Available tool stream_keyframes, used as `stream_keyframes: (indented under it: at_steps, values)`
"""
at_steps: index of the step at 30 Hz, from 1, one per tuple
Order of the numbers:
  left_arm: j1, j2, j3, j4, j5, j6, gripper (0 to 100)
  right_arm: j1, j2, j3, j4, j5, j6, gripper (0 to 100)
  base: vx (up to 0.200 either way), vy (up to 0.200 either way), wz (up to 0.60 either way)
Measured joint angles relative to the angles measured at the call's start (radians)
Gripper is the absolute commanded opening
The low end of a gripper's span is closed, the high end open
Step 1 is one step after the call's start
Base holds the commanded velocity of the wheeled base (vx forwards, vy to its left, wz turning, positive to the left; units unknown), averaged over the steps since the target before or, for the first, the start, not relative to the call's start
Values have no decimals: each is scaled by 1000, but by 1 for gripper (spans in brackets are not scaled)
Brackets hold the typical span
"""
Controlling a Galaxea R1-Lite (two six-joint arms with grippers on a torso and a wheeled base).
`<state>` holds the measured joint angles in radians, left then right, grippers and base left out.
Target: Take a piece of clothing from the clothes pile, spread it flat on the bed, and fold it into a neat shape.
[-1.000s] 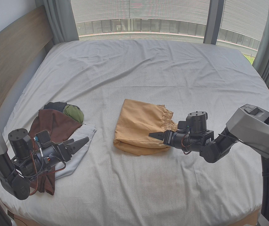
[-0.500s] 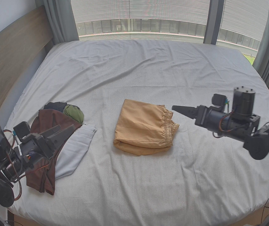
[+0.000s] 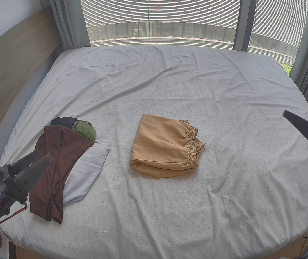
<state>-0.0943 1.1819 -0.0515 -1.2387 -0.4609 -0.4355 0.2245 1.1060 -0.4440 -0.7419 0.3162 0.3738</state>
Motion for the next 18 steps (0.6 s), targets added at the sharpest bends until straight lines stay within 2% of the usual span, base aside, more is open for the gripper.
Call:
stream_keyframes:
  at_steps: [8,12,13,16,18]
  values:
    - [18,-366,17,393,-1,16,100,-82,-360,134,174,4,-37,100,0,0,0]
    - [27,-596,15,653,8,62,100,-131,-571,209,321,-2,-84,100,0,0,0]
    - [29,-619,14,679,11,69,100,-135,-591,217,336,-6,-93,100,0,0,0]
    - [43,-770,17,840,40,127,100,-164,-721,278,464,-59,-164,100,0,0,0]
    - [53,-861,22,938,76,179,100,-178,-800,313,543,-127,-212,100,0,0,0]
